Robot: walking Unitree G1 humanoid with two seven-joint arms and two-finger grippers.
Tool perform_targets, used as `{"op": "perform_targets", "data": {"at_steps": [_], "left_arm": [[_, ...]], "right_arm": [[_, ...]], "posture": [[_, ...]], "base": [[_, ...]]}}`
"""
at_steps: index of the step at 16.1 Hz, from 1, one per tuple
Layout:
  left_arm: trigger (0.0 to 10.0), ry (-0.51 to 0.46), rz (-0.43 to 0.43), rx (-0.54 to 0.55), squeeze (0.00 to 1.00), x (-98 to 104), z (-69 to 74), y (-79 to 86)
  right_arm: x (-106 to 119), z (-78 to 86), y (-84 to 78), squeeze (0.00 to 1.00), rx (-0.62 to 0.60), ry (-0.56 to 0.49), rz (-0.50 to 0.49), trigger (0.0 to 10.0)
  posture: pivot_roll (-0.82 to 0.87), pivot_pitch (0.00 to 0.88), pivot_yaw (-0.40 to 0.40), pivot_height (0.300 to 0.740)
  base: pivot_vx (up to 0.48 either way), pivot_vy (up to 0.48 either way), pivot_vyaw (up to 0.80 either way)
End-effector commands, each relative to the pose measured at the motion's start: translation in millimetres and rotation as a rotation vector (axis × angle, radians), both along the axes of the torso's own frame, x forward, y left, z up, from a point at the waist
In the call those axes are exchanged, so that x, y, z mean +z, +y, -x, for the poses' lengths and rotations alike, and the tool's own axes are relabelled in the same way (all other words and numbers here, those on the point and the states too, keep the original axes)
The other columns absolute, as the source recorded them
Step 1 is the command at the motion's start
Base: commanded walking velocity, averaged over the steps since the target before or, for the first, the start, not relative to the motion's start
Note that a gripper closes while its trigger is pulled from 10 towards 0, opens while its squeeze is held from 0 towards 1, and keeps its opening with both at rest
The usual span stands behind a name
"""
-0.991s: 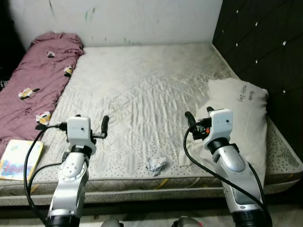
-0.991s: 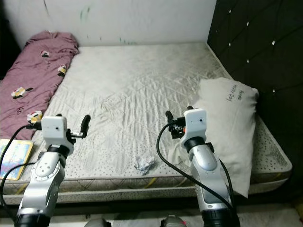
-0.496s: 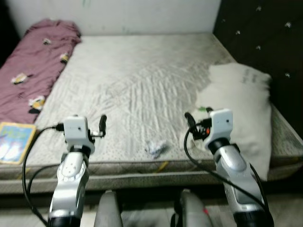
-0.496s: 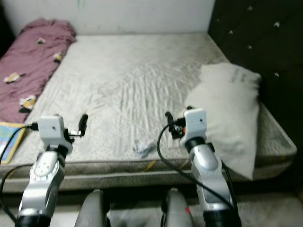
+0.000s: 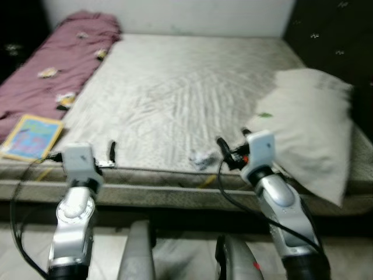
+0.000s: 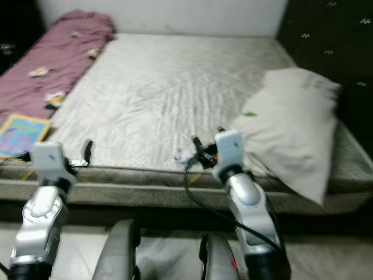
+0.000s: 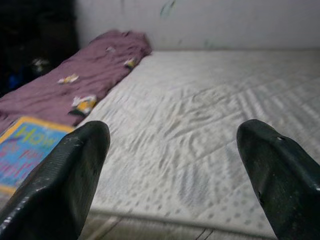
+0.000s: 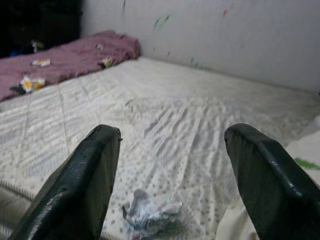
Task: Clean up the room
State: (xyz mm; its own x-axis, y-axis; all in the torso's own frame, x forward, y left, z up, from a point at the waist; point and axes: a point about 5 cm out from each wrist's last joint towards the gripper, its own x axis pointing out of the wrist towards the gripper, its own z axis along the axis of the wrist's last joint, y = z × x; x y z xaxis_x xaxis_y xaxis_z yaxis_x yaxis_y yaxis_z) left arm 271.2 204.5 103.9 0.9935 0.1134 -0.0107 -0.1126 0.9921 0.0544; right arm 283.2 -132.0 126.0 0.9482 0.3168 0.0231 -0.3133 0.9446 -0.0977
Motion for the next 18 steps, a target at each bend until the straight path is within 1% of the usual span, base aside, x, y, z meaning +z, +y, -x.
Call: {"op": "perform_targets", "data": {"at_steps": [1, 5, 7, 8, 10, 12, 15, 18], "left_arm": [[10.0, -0.003, 0.017, -0.03, 0.0, 2, -2.7, -6.6], [10.0, -0.001, 0.04, -0.085, 0.0, 0, 3.4, -15.0], [10.0, -0.004, 0.045, -0.097, 0.0, 0, 4.9, -15.7], [10.0, -0.007, 0.044, -0.103, 0.0, 1, 5.2, -15.6], [10.0, -0.007, 0.044, -0.108, 0.0, 1, 6.7, -15.9], [10.0, -0.006, 0.045, -0.103, 0.0, 1, 7.6, -15.9], [10.0, -0.003, 0.049, -0.099, 0.0, 1, 10.1, -16.4], [10.0, -0.002, 0.046, -0.098, 0.0, 0, 11.0, -16.4]], "right_arm": [[-1, -2.2, 1.2, 0.0, 0.002, 0.005, 0.006, 10.0], [-2, -3.5, 4.8, 0.0, 0.018, 0.015, 0.008, 10.0], [-2, -3.7, 8.4, 0.0, 0.052, 0.007, 0.035, 10.0], [-1, -3.0, 12.7, 0.0, 0.082, -0.001, 0.036, 10.0], [-2, -2.6, 17.4, 0.0, 0.112, 0.003, 0.041, 10.0], [-3, -3.7, 17.6, 0.0, 0.112, 0.002, 0.045, 10.0], [-6, -12.9, 20.8, 0.0, 0.109, 0.015, 0.042, 10.0], [-7, -14.7, 21.8, 0.0, 0.118, 0.016, 0.039, 10.0]], "posture": [[-0.01, 0.0, 0.001, 0.576], [-0.01, 0.0, 0.005, 0.571], [-0.01, 0.0, 0.005, 0.571], [-0.01, 0.0, 0.004, 0.571], [-0.01, 0.0, 0.004, 0.571], [-0.01, 0.0, 0.005, 0.571], [0.0, 0.0, 0.002, 0.571], [0.01, 0.0, 0.002, 0.571]], "base": [[0.0, 0.0, 0.0], [0.0, 0.0, 0.0], [0.122, 0.0, 0.0], [0.307, 0.0, 0.71], [0.334, 0.0, 0.0], [0.352, 0.0, 0.0], [0.374, 0.0, 0.0], [0.386, 0.0, 0.0]]}}
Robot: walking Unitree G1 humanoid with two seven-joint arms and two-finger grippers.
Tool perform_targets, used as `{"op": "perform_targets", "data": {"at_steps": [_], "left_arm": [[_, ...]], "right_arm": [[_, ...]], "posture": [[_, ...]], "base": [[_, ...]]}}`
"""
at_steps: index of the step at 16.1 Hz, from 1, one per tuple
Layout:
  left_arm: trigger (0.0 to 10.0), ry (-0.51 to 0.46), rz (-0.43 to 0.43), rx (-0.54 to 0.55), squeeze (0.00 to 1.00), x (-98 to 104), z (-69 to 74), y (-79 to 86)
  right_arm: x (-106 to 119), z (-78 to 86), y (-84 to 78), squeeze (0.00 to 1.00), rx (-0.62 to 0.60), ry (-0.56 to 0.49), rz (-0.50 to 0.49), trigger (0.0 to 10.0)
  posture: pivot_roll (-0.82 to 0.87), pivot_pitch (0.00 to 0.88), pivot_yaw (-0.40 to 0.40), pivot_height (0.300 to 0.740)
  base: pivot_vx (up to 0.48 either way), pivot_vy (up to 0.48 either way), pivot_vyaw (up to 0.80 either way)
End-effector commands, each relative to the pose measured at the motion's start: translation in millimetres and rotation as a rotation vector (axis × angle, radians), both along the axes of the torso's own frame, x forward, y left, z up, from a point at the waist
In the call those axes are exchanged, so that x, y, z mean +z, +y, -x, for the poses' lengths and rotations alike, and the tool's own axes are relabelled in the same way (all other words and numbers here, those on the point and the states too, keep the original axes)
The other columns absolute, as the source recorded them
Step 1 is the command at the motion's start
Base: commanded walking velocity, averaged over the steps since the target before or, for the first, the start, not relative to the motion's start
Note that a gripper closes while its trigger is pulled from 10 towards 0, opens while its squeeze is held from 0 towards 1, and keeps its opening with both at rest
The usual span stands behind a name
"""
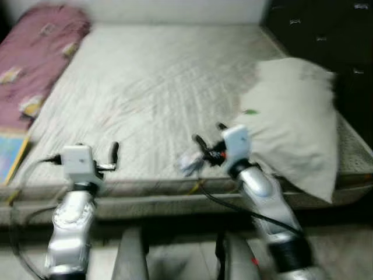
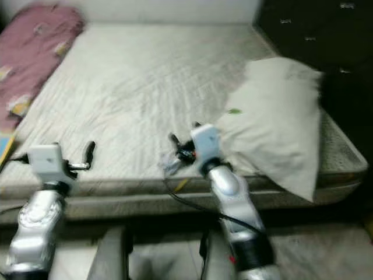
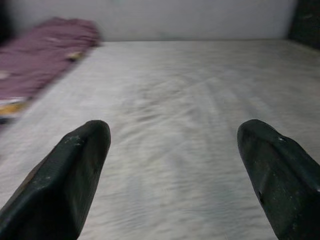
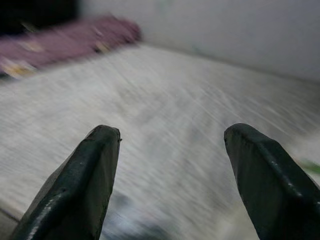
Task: Clean up the room
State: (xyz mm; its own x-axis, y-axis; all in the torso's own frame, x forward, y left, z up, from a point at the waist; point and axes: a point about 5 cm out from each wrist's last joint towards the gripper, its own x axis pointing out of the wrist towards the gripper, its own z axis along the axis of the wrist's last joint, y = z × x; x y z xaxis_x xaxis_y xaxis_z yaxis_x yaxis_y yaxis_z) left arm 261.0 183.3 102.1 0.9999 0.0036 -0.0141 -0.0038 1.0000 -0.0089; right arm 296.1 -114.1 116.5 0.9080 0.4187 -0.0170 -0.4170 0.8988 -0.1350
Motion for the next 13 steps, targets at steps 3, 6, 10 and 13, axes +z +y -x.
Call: {"op": "perform_targets", "data": {"at_steps": [3, 6, 10, 13], "left_arm": [[10.0, 0.012, -0.033, 0.041, 0.0, 1, 1.2, 6.2], [10.0, 0.042, -0.033, 0.078, 0.0, -2, 3.4, 11.5], [10.0, 0.065, -0.081, 0.168, 0.0, -2, 15.4, 24.9], [10.0, 0.08, -0.119, 0.215, 0.0, 1, 37.3, 33.1]], "right_arm": [[-2, 0.1, 4.1, 0.0, 0.027, 0.0, -0.017, 10.0], [-5, 3.0, 7.3, 0.0, 0.066, 0.012, -0.039, 10.0], [-15, 1.6, 13.9, 0.0, 0.122, 0.033, 0.007, 10.0], [-27, -5.5, 20.8, 0.0, 0.154, 0.047, 0.062, 10.0]], "posture": [[0.01, 0.0, 0.003, 0.571], [0.03, 0.0, -0.003, 0.556], [0.08, 0.029, -0.008, 0.516], [0.15, 0.066, -0.017, 0.516]], "base": [[0.23, 0.0, 0.0], [0.0, 0.0, 0.0], [0.0, 0.0, 0.0], [0.0, 0.0, 0.0]]}}
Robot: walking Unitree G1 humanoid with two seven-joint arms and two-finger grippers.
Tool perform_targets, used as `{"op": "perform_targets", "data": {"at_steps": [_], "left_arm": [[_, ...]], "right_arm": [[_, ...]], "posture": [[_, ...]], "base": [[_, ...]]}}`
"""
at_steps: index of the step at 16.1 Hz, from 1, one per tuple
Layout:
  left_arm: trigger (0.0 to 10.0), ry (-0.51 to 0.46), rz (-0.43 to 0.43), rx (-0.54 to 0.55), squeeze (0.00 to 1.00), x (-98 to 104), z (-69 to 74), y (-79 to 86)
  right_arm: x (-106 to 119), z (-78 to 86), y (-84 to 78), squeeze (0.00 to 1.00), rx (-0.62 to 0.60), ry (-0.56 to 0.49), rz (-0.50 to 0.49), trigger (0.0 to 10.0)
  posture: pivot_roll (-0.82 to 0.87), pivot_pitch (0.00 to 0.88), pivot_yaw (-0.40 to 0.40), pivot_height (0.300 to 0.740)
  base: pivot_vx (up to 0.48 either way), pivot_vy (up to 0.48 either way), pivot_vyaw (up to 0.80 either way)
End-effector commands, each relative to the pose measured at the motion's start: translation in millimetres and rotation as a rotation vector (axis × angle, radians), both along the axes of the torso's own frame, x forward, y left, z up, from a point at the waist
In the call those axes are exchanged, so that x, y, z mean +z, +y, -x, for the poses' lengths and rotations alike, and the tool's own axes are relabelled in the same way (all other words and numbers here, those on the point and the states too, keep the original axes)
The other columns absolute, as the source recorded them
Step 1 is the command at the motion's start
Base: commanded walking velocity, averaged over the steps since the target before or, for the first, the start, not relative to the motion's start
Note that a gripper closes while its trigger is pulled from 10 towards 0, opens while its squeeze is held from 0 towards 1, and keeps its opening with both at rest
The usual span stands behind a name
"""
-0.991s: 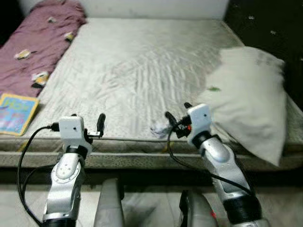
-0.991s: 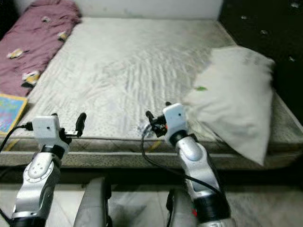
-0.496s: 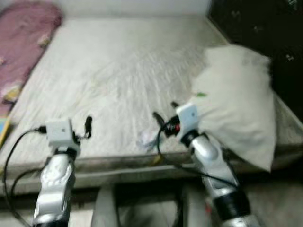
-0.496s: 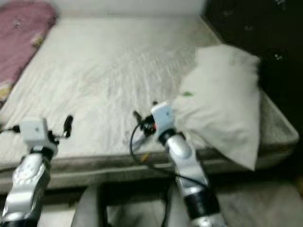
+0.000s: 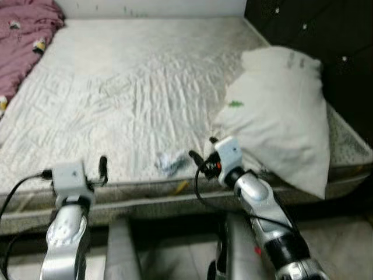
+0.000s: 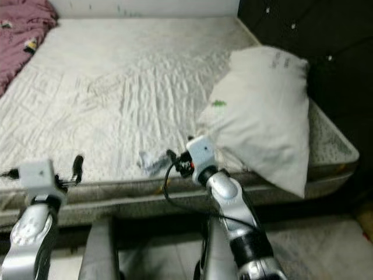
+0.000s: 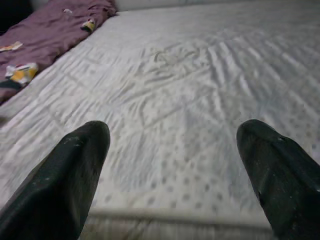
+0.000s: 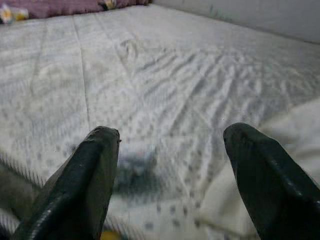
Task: Clean up the room
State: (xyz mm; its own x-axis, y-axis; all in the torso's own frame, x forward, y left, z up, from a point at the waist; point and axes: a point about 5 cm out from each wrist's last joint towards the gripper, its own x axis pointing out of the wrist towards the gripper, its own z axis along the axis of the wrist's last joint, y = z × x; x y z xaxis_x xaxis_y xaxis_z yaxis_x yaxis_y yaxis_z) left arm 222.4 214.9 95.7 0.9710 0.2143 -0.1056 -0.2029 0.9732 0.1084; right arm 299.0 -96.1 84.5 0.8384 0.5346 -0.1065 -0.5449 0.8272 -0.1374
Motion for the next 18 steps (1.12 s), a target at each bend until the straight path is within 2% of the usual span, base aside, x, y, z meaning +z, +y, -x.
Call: {"op": "perform_targets", "data": {"at_steps": [1, 2, 5, 7, 9, 13, 15, 18], "left_arm": [[10.0, -0.012, -0.026, 0.025, 0.0, 7, 5.4, 5.4], [10.0, -0.007, -0.027, 0.032, 0.0, 8, 8.2, 7.1], [10.0, 0.008, -0.041, 0.057, 0.0, 11, 16.5, 12.7], [10.0, 0.037, -0.053, 0.069, 0.0, 13, 29.8, 13.9], [10.0, 0.048, -0.052, 0.08, 0.0, 15, 37.4, 15.9], [10.0, 0.07, -0.042, 0.09, 0.0, 20, 48.6, 16.0], [10.0, 0.079, -0.029, 0.086, 0.0, 20, 50.6, 14.3], [10.0, 0.093, -0.023, 0.066, 0.0, 20, 50.7, 10.8]], "right_arm": [[3, -5.8, 6.7, 0.0, 0.028, -0.024, 0.009, 10.0], [2, -7.9, 8.7, 0.0, 0.032, -0.022, 0.014, 10.0], [1, -20.0, 14.8, 0.0, 0.027, -0.016, 0.011, 10.0], [5, -36.5, 17.7, 0.0, -0.029, -0.02, -0.006, 10.0], [9, -42.2, 24.4, 0.0, -0.043, -0.03, 0.001, 10.0], [17, -52.0, 39.7, 0.0, -0.057, -0.026, -0.04, 10.0], [16, -52.0, 42.1, 0.0, -0.052, -0.022, -0.055, 10.0], [15, -53.4, 42.4, 0.0, -0.064, -0.03, -0.013, 10.0]], "posture": [[0.16, 0.076, -0.019, 0.516], [0.17, 0.08, -0.018, 0.516], [0.19, 0.103, -0.013, 0.516], [0.22, 0.135, -0.008, 0.516], [0.24, 0.156, -0.012, 0.516], [0.26, 0.193, -0.021, 0.511], [0.26, 0.201, -0.024, 0.486], [0.26, 0.209, -0.022, 0.476]], "base": [[0.0, 0.0, 0.8], [0.0, 0.0, 0.8], [0.0, 0.0, 0.0], [0.0, 0.0, 0.0], [0.0, 0.0, 0.0], [0.0, 0.0, 0.17], [0.0, 0.0, 0.0], [0.0, 0.0, 0.0]]}}
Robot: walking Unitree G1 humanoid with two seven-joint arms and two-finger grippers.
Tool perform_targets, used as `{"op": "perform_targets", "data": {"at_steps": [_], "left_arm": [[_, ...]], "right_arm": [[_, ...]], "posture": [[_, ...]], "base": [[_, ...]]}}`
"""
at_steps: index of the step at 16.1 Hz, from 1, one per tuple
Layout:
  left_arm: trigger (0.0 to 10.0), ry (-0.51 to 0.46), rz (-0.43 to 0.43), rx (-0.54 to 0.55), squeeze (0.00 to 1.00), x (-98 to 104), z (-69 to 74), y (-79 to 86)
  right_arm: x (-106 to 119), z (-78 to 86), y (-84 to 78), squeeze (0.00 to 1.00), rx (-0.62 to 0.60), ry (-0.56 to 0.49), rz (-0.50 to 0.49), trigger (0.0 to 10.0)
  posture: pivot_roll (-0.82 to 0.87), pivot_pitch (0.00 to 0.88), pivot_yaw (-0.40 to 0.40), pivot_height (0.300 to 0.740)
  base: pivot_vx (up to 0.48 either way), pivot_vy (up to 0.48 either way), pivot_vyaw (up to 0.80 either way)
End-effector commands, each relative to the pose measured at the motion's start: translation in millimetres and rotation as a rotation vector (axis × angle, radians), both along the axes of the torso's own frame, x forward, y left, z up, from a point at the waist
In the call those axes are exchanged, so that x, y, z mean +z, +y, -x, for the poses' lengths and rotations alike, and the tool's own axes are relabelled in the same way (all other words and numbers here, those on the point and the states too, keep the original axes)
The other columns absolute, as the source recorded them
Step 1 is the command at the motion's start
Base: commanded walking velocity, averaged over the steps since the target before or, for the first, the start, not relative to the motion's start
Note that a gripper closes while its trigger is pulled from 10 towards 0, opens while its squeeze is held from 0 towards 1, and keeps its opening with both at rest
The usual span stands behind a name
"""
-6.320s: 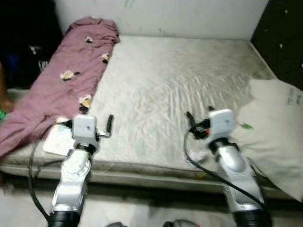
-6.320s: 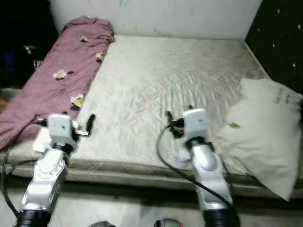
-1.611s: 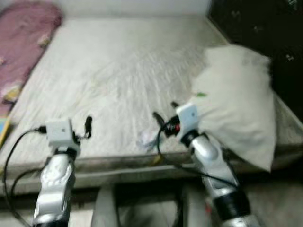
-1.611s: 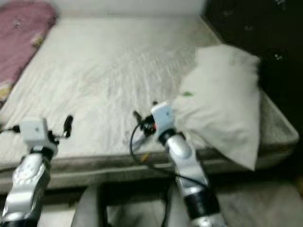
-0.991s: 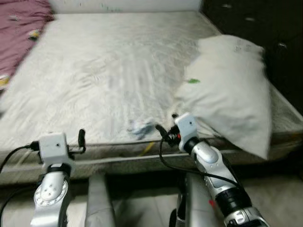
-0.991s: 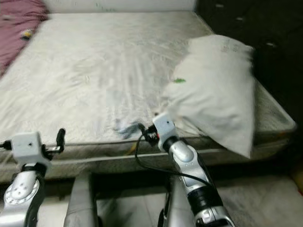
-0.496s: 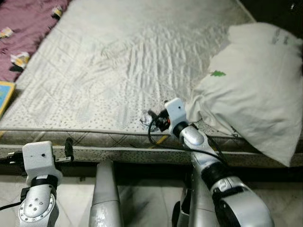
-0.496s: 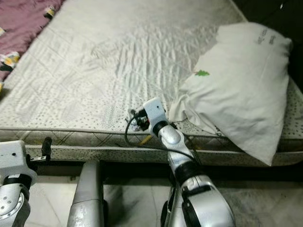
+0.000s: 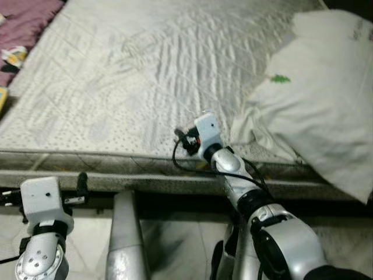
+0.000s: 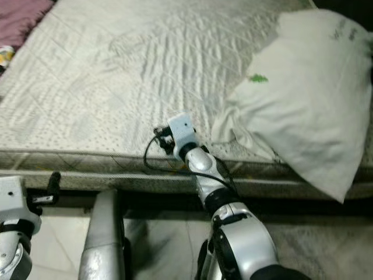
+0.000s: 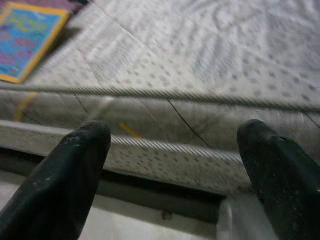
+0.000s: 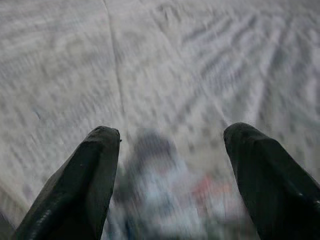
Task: Clean up the room
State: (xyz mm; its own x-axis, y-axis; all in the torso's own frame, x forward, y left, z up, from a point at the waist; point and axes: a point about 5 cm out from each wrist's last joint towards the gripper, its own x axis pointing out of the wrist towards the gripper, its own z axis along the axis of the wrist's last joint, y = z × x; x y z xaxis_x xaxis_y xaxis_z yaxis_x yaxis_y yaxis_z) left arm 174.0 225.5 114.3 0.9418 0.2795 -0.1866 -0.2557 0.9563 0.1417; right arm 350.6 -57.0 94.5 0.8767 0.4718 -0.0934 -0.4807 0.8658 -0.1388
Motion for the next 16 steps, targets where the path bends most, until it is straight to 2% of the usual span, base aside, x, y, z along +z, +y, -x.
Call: {"op": "perform_targets", "data": {"at_steps": [1, 4, 6, 11, 16], "left_arm": [[10.0, 0.009, -0.001, -0.002, 0.0, 2, 2.1, 0.2], [10.0, 0.011, -0.001, -0.001, 0.0, 2, 1.3, 0.4], [10.0, 0.01, -0.001, -0.003, 0.0, 2, -1.4, 0.4], [10.0, 0.005, -0.004, -0.012, 0.0, 1, -7.8, 0.5], [10.0, -0.013, 0.008, -0.035, 0.0, -2, -20.7, -6.0]], "right_arm": [[2, -2.5, 1.8, 0.0, -0.009, -0.007, 0.042, 10.0], [-10, -1.2, 0.9, 0.0, -0.029, 0.062, 0.135, 10.0], [-13, 0.3, 4.3, 0.0, -0.022, 0.097, 0.116, 0.0], [-15, -0.4, 0.1, 0.0, -0.039, 0.107, 0.123, 0.0], [-25, 1.0, -24.0, 0.0, -0.079, 0.133, 0.161, 0.0]], "posture": [[0.26, 0.214, -0.021, 0.476], [0.26, 0.212, -0.022, 0.476], [0.26, 0.203, -0.025, 0.476], [0.25, 0.178, -0.022, 0.476], [0.23, 0.133, -0.037, 0.476]], "base": [[0.0, 0.0, 0.0], [0.0, 0.0, 0.0], [0.0, 0.0, 0.0], [0.0, 0.0, 0.0], [0.0, 0.0, 0.0]]}}
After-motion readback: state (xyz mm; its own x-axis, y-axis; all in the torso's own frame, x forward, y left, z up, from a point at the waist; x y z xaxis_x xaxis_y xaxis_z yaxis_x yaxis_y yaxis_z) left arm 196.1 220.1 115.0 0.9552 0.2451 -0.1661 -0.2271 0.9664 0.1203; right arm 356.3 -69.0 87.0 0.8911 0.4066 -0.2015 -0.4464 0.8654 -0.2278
